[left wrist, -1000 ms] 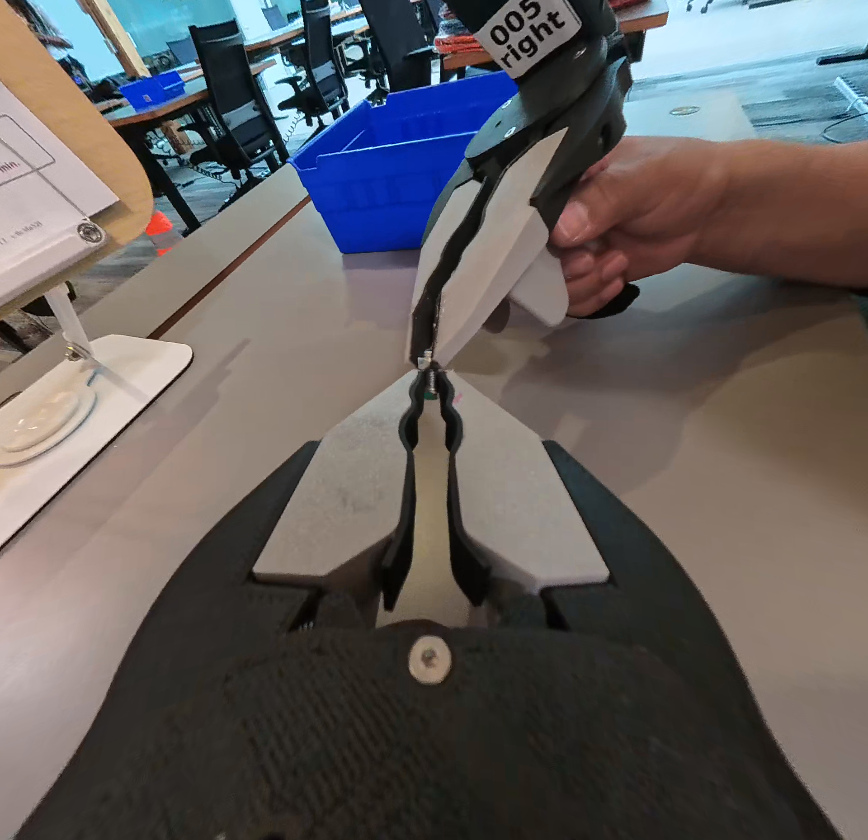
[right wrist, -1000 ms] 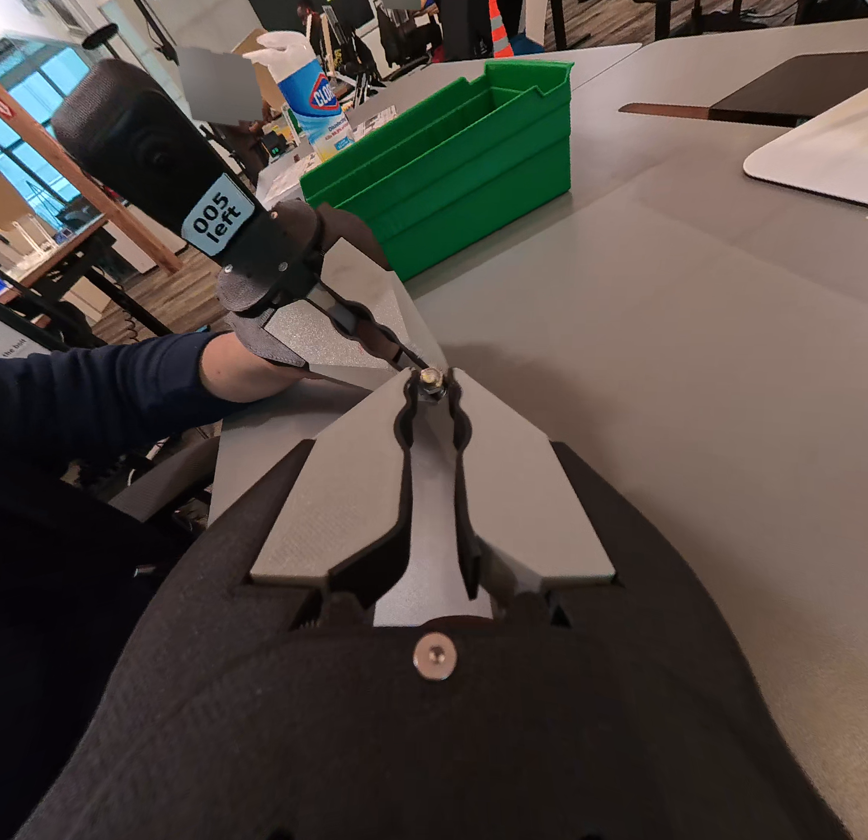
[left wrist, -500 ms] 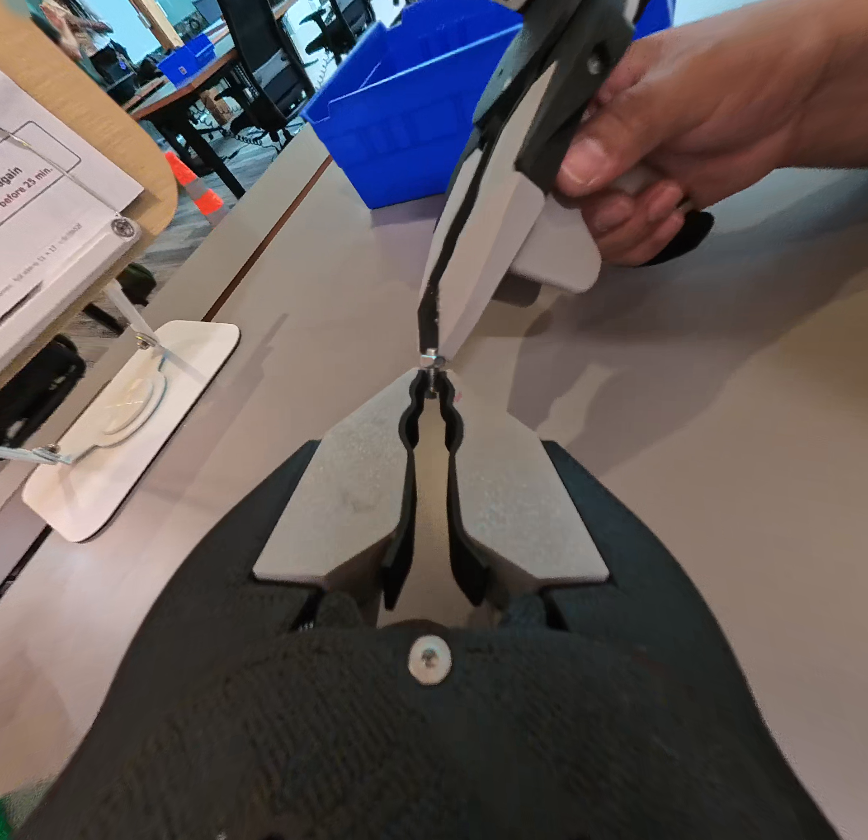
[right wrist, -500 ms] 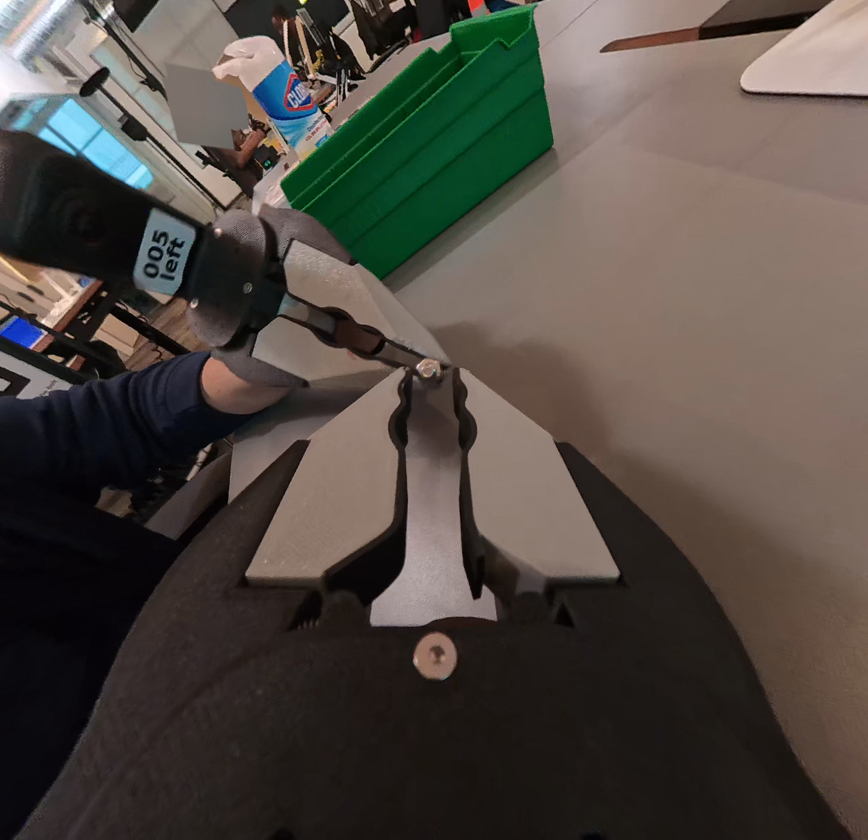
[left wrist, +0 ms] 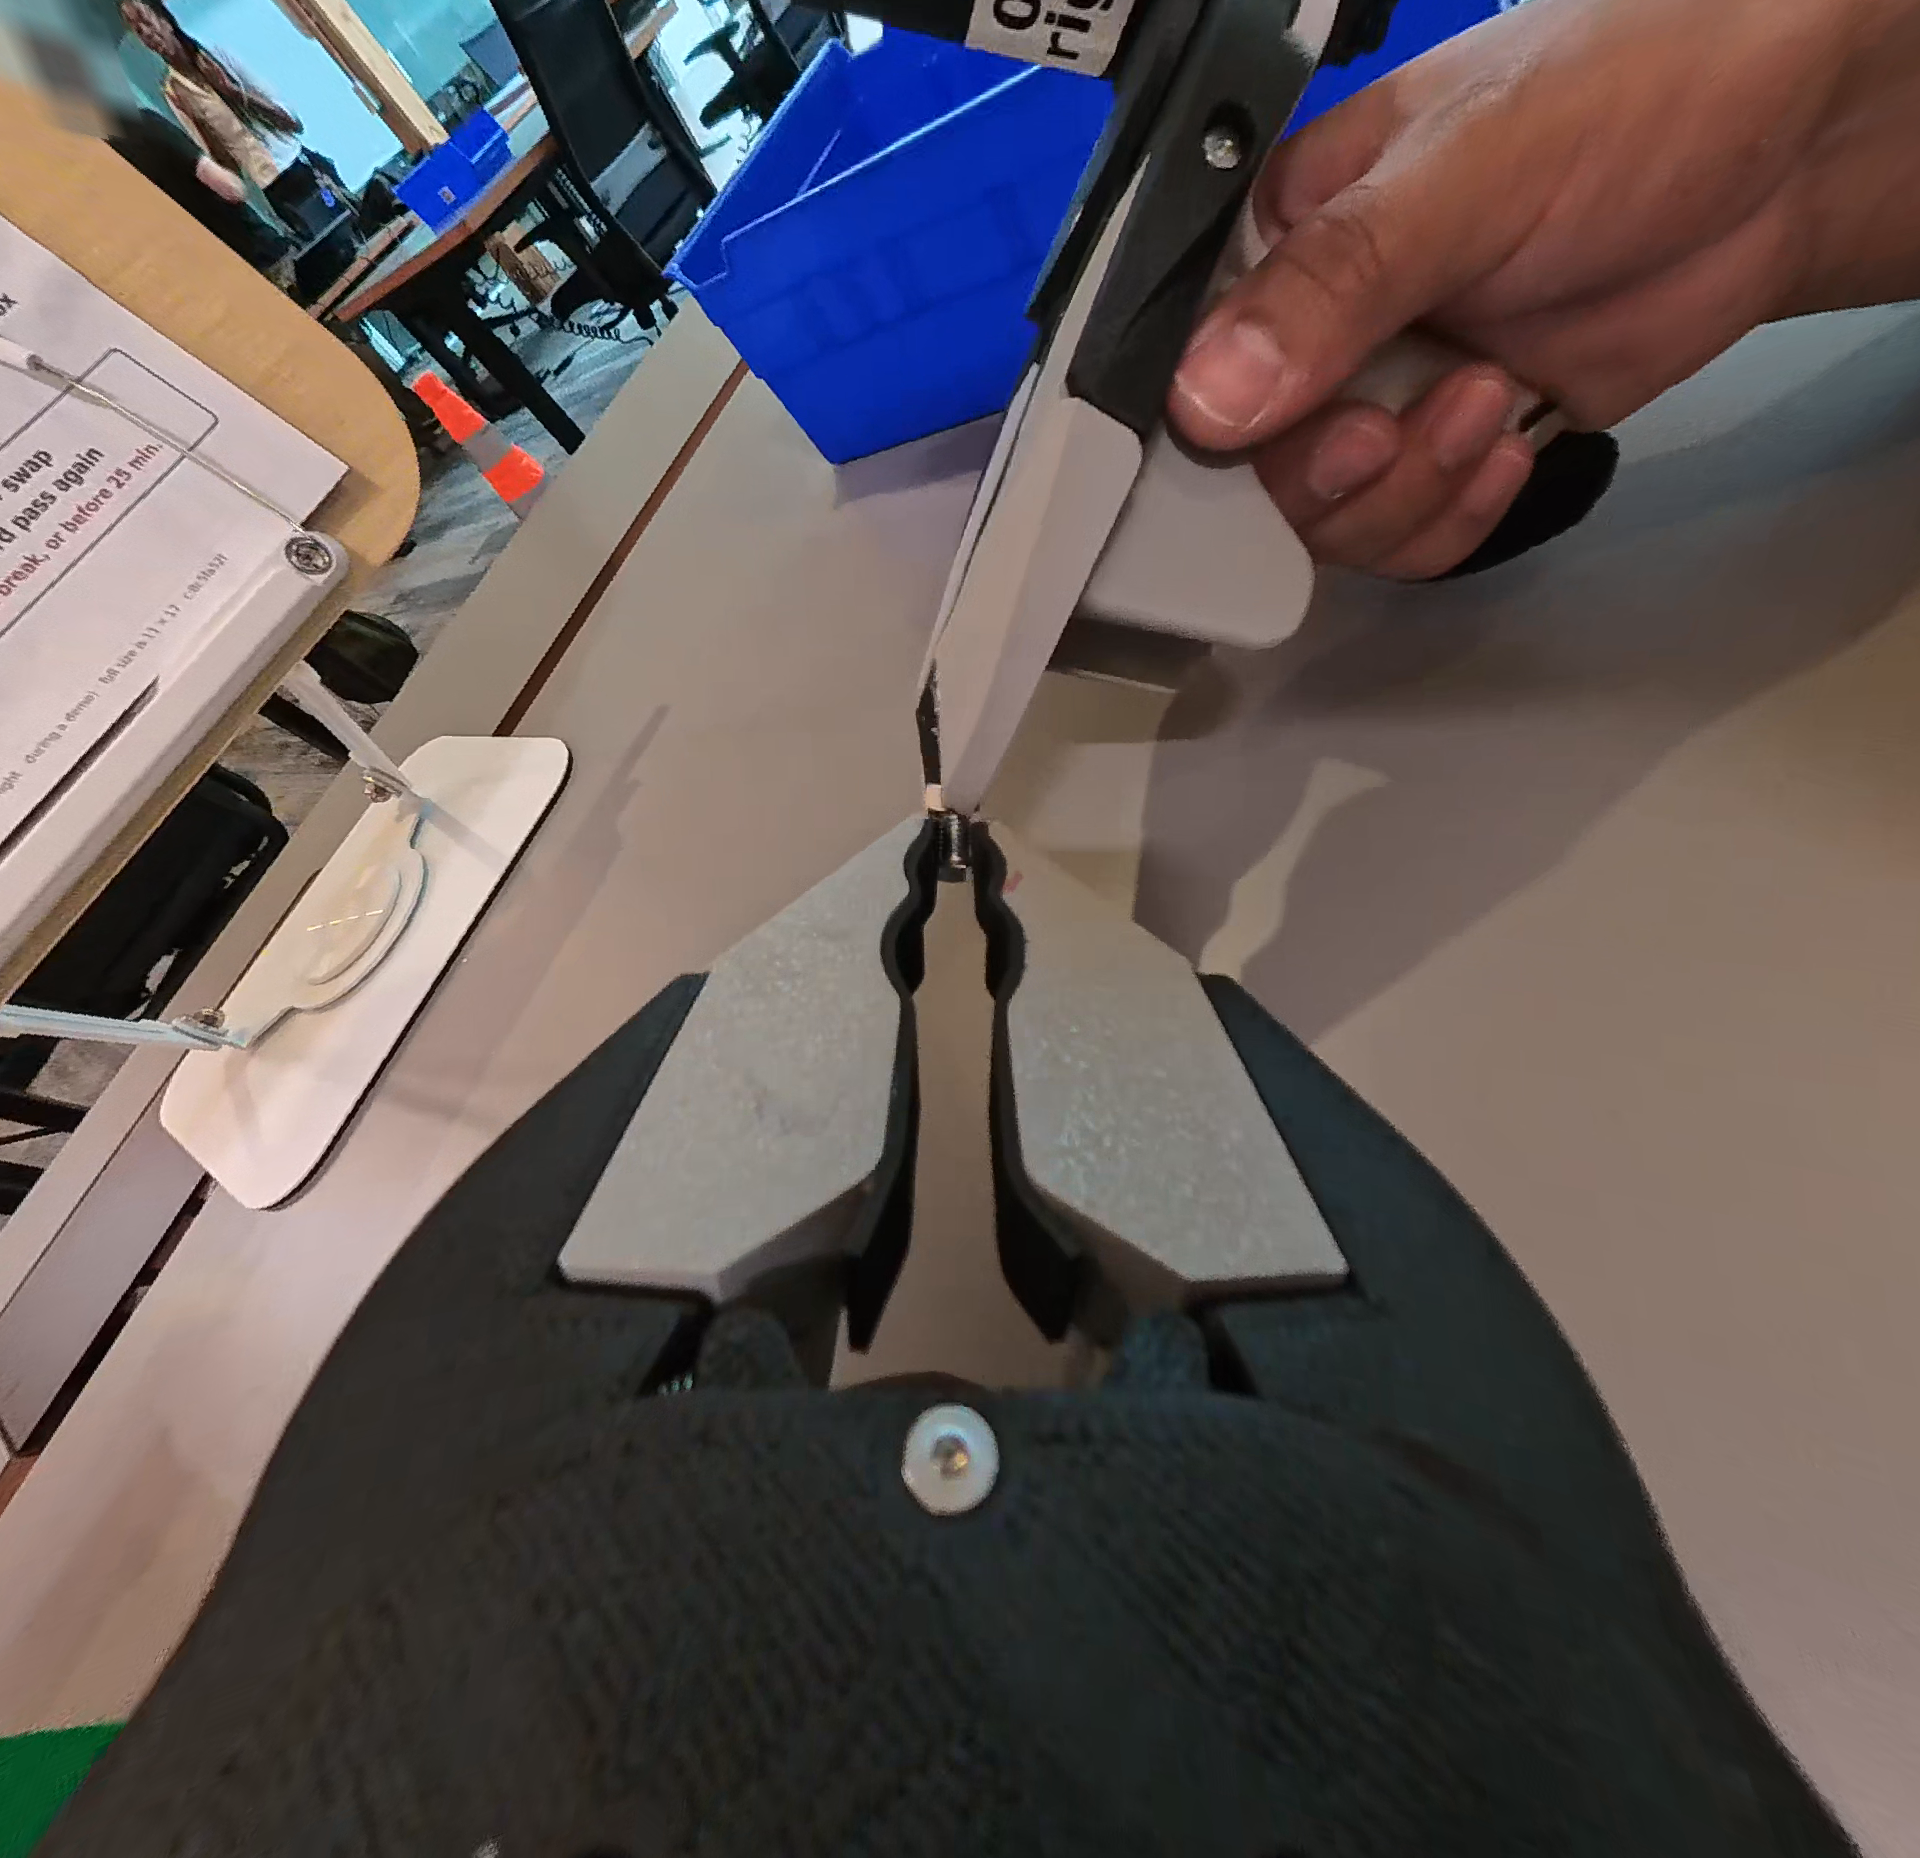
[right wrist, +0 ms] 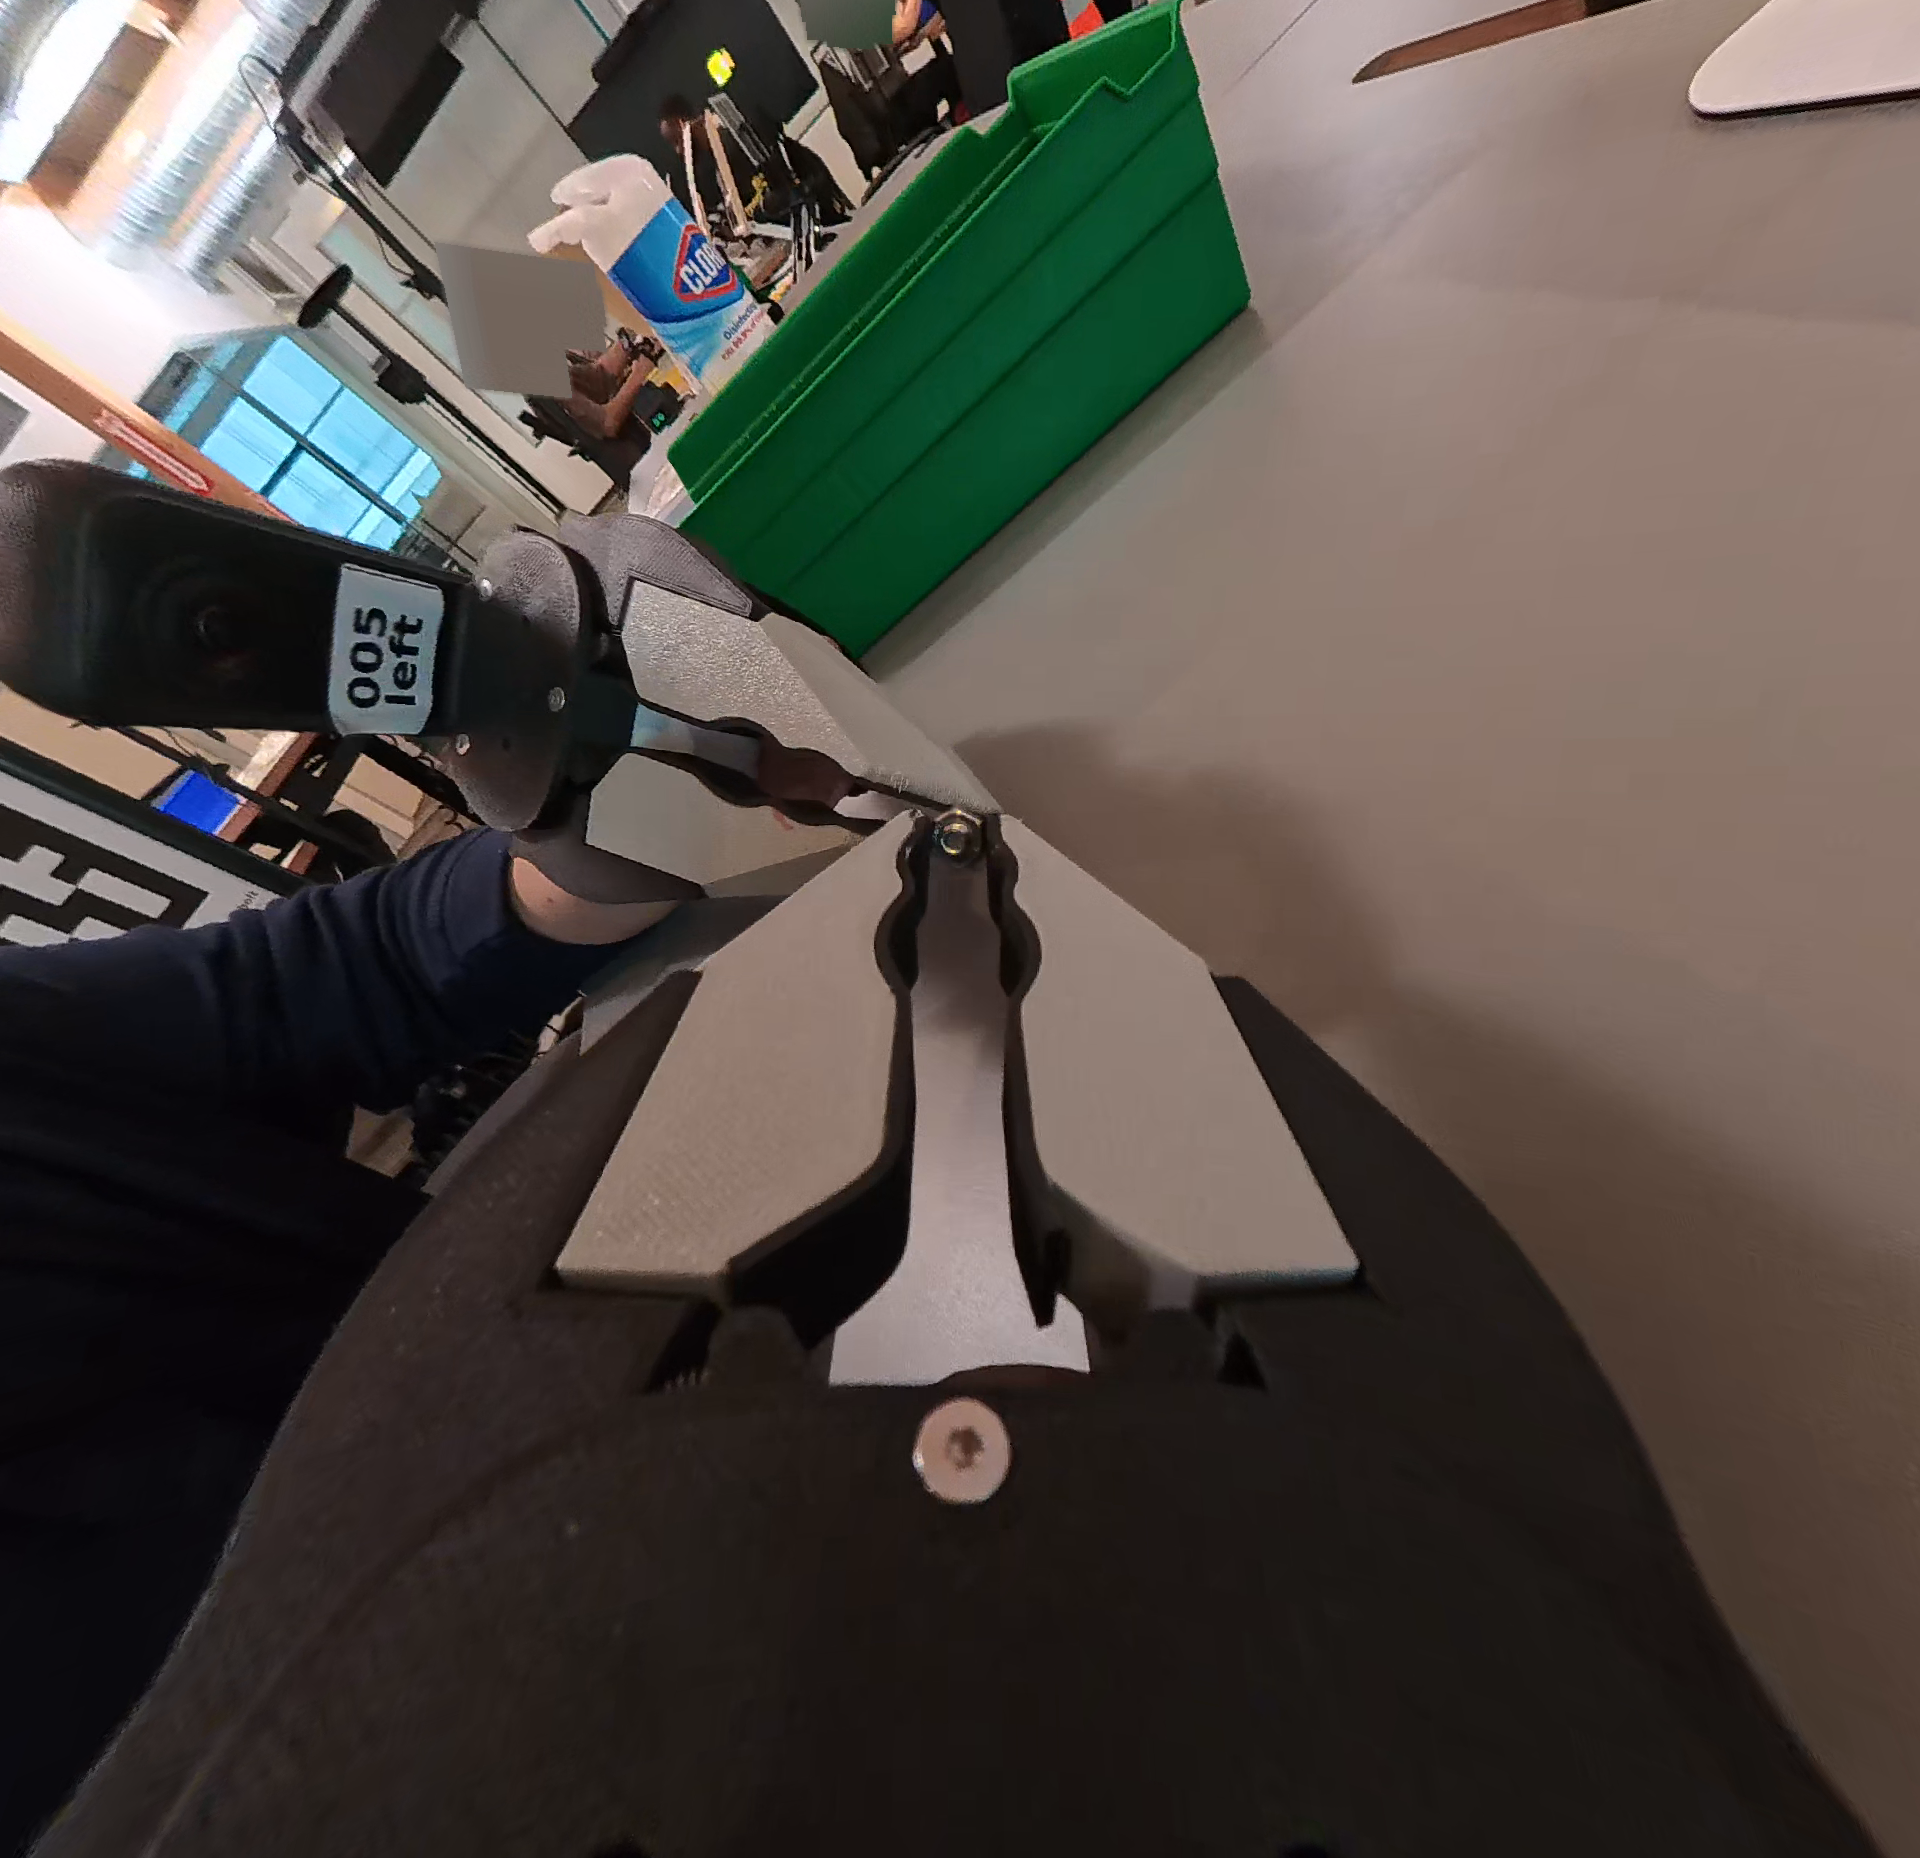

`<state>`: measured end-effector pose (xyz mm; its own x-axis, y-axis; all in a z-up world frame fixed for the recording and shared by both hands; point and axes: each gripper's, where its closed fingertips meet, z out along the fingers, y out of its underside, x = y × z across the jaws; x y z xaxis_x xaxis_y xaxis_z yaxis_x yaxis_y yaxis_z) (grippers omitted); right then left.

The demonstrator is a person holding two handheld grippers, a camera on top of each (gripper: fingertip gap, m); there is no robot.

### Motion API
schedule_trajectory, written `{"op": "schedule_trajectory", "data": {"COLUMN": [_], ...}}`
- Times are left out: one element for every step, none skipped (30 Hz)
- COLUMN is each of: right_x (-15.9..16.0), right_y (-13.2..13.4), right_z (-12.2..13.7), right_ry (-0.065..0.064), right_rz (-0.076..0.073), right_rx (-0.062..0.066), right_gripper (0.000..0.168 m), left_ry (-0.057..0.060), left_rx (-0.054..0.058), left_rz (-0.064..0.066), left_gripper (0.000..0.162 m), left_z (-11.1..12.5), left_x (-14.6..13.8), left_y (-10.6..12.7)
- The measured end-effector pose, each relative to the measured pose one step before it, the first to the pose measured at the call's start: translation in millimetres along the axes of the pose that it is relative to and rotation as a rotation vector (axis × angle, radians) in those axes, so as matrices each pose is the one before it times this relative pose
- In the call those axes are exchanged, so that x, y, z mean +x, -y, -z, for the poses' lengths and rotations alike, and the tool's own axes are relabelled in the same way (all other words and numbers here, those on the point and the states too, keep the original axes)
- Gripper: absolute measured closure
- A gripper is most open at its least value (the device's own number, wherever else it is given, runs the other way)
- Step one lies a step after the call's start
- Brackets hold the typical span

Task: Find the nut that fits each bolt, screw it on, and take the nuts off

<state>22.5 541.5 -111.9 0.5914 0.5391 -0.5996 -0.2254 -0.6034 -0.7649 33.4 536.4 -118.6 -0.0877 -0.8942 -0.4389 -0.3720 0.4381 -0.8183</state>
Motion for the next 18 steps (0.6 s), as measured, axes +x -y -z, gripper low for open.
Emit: {"op": "schedule_trajectory", "data": {"right_x": [0.53,0.92,2.18,0.97,0.02,-0.33,-0.34,-0.67,-0.51,-0.32,-0.14,0.35,1.12,0.85,0.43,-0.03,-0.57,-1.97], "right_y": [-0.10,-0.43,0.63,0.74,0.37,0.18,-0.24,-0.35,0.06,0.08,-0.50,-0.20,-0.25,-0.09,1.07,1.67,2.23,2.79], "right_z": [0.20,0.02,0.53,0.70,0.57,0.24,0.23,0.06,0.17,0.03,-0.11,-0.17,-0.10,0.07,0.94,1.41,1.88,1.80], "right_ry": [-0.0068,-0.0104,-0.0162,-0.0061,0.0039,0.0062,0.0054,0.0043,0.0004,-0.0021,-0.0025,-0.0047,-0.0075,-0.0049,0.0002,0.0044,0.0073,0.0141], "right_rz": [0.0072,0.0075,0.0057,0.0009,-0.0043,-0.0067,-0.0052,-0.0008,0.0041,0.0061,0.0032,0.0024,0.0019,0.0006,-0.0031,-0.0053,-0.0042,-0.0027], "right_rx": [-0.0031,-0.0034,0.0033,0.0035,0.0026,0.0024,0.0002,-0.0028,0.0003,-0.0002,-0.0033,-0.0013,-0.0010,-0.0002,0.0065,0.0090,0.0116,0.0147], "right_gripper": [0.161,0.161,0.161,0.161,0.161,0.161,0.161,0.161,0.161,0.161,0.161,0.161,0.161,0.161,0.161,0.161,0.161,0.161], "left_ry": [-0.0056,-0.0079,-0.0079,-0.0053,-0.0057,-0.0004,0.0005,-0.0027,-0.0039,0.0002,0.0012,0.0003,-0.0012,0.0044,0.0078,-0.0010,-0.0080,-0.0094], "left_rx": [0.0035,0.0006,-0.0022,0.0019,0.0054,0.0022,-0.0009,-0.0010,0.0007,0.0018,-0.0008,-0.0017,-0.0024,-0.0084,-0.0162,-0.0112,-0.0043,0.0040], "left_rz": [0.0085,0.0109,0.0084,0.0046,0.0024,0.0008,-0.0015,-0.0010,0.0008,0.0018,0.0005,0.0005,0.0028,0.0034,0.0022,0.0042,0.0113,0.0141], "left_gripper": [0.158,0.157,0.154,0.153,0.152,0.152,0.152,0.152,0.152,0.152,0.153,0.153,0.153,0.151,0.148,0.146,0.145,0.145], "left_z": [-0.29,-0.27,-0.22,-0.15,0.10,0.07,-0.11,-0.32,-0.25,-0.05,0.09,-0.03,-0.21,-0.41,-0.68,-0.77,-0.63,-0.40], "left_x": [0.36,0.33,0.41,0.21,0.71,0.10,-0.02,0.48,0.70,-0.08,-0.26,-0.26,-0.05,-0.95,-1.79,-0.70,0.26,0.64], "left_y": [-0.16,-0.60,-1.02,-0.26,0.53,0.32,0.03,-0.24,-0.12,0.14,-0.07,-0.41,-0.59,-1.71,-3.01,-2.67,-1.63,-0.11]}}
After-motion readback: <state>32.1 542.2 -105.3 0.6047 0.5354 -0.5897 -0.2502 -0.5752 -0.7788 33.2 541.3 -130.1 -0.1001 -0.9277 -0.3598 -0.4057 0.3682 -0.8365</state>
